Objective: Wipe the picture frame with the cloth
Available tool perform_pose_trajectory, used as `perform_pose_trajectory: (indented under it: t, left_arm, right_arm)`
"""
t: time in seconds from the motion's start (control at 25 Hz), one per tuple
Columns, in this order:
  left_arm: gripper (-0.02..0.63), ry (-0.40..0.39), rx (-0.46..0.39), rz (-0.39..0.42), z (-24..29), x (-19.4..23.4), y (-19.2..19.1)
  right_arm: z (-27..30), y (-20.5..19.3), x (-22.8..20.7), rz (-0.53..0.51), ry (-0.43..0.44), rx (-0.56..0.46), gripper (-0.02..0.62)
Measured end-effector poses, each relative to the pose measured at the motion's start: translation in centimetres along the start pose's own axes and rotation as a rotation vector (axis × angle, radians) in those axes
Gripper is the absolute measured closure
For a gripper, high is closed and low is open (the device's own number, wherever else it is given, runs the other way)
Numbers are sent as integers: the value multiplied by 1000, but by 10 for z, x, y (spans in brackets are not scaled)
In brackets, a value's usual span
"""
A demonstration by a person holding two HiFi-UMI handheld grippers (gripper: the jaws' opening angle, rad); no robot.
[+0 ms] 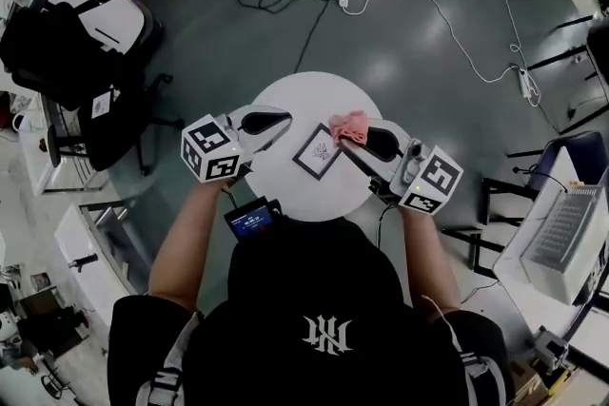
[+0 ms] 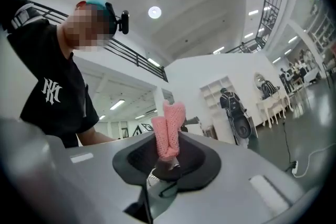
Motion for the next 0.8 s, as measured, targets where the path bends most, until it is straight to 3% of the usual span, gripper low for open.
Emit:
perform_pose_trajectory:
  t: [0.12,0.32,0.52,0.8]
  left_arm:
    - [603,-49,-127,-17,-22,-12,32]
    - [603,-155,-260,-65,-66,-43,43]
    - [603,-209,-194,-36,-117,-75,6]
    - [603,-279,-295,-15,-210,-107,-17]
  right_arm:
    - [2,31,31,-99,-5,-18,515]
    - [6,45,83,-172,-63,8,515]
    - [29,20,136,-132,-149,62,515]
    - [82,4,206,-136,-160,98,514]
Point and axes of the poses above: the fingertips, and each gripper's own axes: z forward along the fingers, x to its left, y out of its top, the point moved 5 cm from there along -z, backward along the fingers, and after that the axes turned 10 degrees about y, right-handed, at the moved point
